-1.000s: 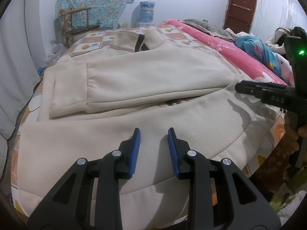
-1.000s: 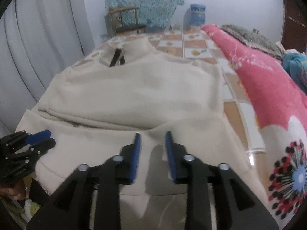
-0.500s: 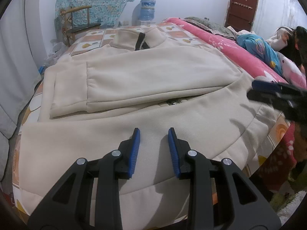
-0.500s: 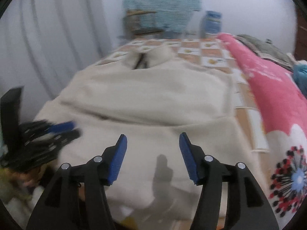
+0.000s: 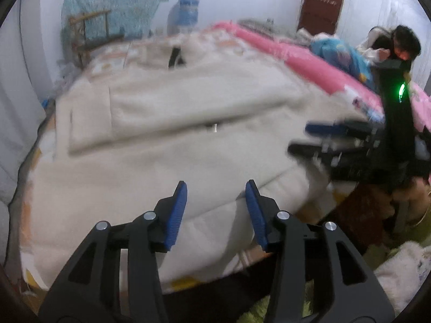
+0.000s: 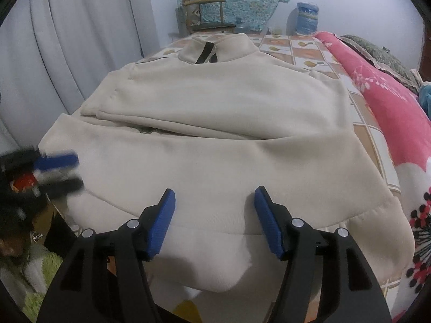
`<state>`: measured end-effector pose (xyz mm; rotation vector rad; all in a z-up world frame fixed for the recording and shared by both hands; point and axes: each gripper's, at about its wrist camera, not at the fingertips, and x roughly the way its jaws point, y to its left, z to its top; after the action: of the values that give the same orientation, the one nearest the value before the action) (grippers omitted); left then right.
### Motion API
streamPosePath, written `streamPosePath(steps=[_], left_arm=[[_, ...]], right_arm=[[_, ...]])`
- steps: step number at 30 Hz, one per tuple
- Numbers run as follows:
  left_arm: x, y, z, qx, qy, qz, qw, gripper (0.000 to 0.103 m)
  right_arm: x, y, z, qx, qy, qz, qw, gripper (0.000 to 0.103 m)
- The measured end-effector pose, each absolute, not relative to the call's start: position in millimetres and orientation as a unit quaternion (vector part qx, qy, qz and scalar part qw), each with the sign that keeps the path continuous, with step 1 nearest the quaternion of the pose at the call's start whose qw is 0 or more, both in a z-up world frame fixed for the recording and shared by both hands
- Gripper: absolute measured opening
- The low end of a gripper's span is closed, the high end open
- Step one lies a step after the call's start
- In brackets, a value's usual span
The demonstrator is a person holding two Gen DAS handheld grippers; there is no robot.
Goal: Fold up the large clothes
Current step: 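Open both tools and lower them onto the folded hem edge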
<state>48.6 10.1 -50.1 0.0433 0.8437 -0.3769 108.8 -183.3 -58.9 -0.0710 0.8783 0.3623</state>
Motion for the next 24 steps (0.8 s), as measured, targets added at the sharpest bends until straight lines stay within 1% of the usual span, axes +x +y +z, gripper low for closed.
streamPosePath(steps=[1, 5, 7, 9, 12, 15, 17, 18, 19, 21, 22, 23, 24], left_arm=[[48, 12, -58, 0.023, 0.414, -0.174, 0.893, 0.047], [42, 21, -52, 0.011, 0.408, -0.168, 0.897, 0.048], [35, 33, -44, -0.002, 0.398, -0.166, 0.903, 0.048], [29, 46, -44, -0.003, 0.396, -0.151, 0.906, 0.052], [30, 68, -60, -0.016, 0.423, -0.122, 0.898, 0.053], [22, 93, -51, -0.046, 0.413, -0.114, 0.902, 0.053], [17, 105, -42, -0.043, 0.400, -0.097, 0.910, 0.057], [15, 110, -40, -0.043, 0.395, -0.090, 0.913, 0.062], [12, 120, -39, -0.046, 0.391, -0.077, 0.916, 0.064], [14, 140, -47, -0.061, 0.404, -0.049, 0.911, 0.065], [15, 145, -50, -0.072, 0.414, -0.044, 0.906, 0.065], [16, 154, -54, -0.089, 0.422, -0.047, 0.901, 0.065], [16, 161, -56, -0.106, 0.422, -0.052, 0.899, 0.065]], right_arm=[[108, -183, -59, -0.034, 0.422, 0.174, 0.889, 0.062], [111, -179, -62, -0.042, 0.422, 0.172, 0.889, 0.063], [111, -179, -62, -0.038, 0.422, 0.174, 0.889, 0.063], [110, -180, -63, -0.035, 0.421, 0.175, 0.889, 0.063], [108, -180, -64, -0.034, 0.417, 0.174, 0.891, 0.064], [108, -180, -62, -0.038, 0.418, 0.174, 0.891, 0.064], [105, -184, -56, -0.035, 0.420, 0.170, 0.891, 0.064], [103, -187, -54, -0.033, 0.417, 0.169, 0.892, 0.064], [98, -191, -50, -0.031, 0.412, 0.166, 0.896, 0.064], [93, -199, -46, -0.032, 0.408, 0.154, 0.899, 0.064], [90, -204, -47, -0.035, 0.408, 0.144, 0.901, 0.066], [90, -208, -49, -0.034, 0.412, 0.139, 0.900, 0.070], [91, -213, -53, -0.030, 0.418, 0.135, 0.898, 0.071]])
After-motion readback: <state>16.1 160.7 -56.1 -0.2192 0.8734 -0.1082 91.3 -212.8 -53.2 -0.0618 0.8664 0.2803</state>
